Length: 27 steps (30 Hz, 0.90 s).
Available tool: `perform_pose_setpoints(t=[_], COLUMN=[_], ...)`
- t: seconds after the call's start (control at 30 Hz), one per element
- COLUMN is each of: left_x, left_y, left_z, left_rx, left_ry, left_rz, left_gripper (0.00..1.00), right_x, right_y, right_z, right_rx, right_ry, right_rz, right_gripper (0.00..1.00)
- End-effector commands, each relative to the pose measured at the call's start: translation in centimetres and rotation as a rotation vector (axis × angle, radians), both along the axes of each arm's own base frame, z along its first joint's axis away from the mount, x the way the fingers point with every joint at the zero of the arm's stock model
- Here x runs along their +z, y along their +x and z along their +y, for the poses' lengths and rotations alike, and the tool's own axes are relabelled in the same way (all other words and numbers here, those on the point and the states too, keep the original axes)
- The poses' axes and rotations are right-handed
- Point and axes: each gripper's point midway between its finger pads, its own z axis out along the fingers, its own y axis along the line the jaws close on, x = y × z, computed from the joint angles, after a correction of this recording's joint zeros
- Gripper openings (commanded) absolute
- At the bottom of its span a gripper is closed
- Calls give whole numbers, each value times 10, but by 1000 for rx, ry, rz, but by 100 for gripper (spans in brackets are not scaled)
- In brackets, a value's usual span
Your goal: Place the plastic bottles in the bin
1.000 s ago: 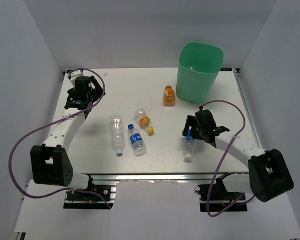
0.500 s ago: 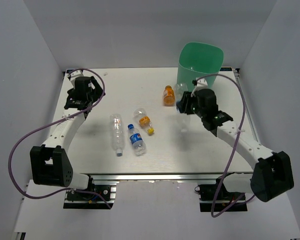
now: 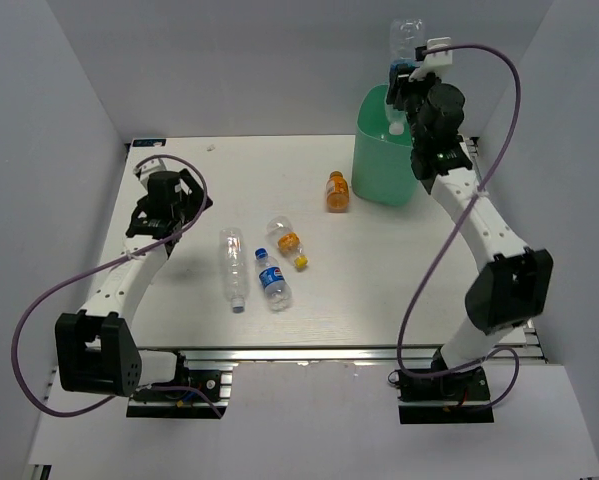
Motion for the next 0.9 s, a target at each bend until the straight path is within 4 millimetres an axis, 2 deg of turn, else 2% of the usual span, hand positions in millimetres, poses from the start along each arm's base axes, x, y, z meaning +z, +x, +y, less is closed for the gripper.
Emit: perform_pose_setpoints(t=[0.0, 0.03, 0.07, 0.1, 0.13, 0.17, 0.23, 0.37, 0.47, 0.5, 0.53, 0.57, 0.6, 0.63, 0.67, 0.7, 0.73, 0.77, 0.83, 0.87], left_x=[-3, -7, -7, -15, -19, -25, -39, -49, -51, -54, -56, -60, -65, -70, -71, -73, -80, -83, -95, -100], left_y=[-14, -20, -20, -25, -29, -34, -44, -56, -62, -65, -66, -68, -67, -69, -68, -67, -66, -66, -65, -66], left_z=[-22, -33, -33, -36, -39, -40, -45, -59, -73, -81, -83, -84, -82, -80, -79, -79, -79, -81, -92, -96], left_rx=[-69, -113, -114, -119, -126, -127, -147, -205, -256, -281, -290, -294, -286, -280, -278, -277, -278, -284, -328, -346], left_ry=[-109, -147, -147, -159, -164, -163, -156, -127, -78, -64, -58, -53, -41, -28, -21, -10, -7, -9, -39, -49], left_rz=[-22, -25, -25, -4, 10, 30, 69, 107, 125, 135, 136, 149, 169, 195, 202, 209, 227, 230, 238, 245], left_gripper=[98, 98, 98, 98, 98, 98, 98, 98, 98, 98, 98, 98, 98, 98, 98, 98, 98, 98, 98, 98], right_x=[-11, -18, -6, -17, -18, -19, -20, -16, -26, -16, -41, -28, -32, -54, -59, -52, -61, -82, -102, -120], right_y=[42, 56, 55, 65, 67, 68, 66, 51, 28, 11, 5, -15, -23, -30, -37, -55, -64, -80, -97, -109], right_z=[-26, -36, -37, -41, -44, -46, -47, -41, -33, -34, -29, -31, -31, -28, -28, -27, -22, -21, -17, -16], right_rx=[-111, -130, -130, -143, -163, -173, -175, -120, -45, -27, 4, 20, 34, 55, 67, 93, 129, 149, 188, 208], right_ry=[-42, -33, -25, -25, -23, -28, -26, -19, 33, 40, 54, 92, 102, 101, 113, 165, 191, 214, 283, 299], right_rz=[-24, 1, -22, 4, 10, 13, 21, 36, 88, 66, 107, 77, 82, 128, 142, 140, 174, 211, 246, 270], right_gripper=[48, 55, 55, 59, 63, 77, 89, 89, 89, 89, 89, 89, 89, 89, 89, 89, 89, 89, 89, 89])
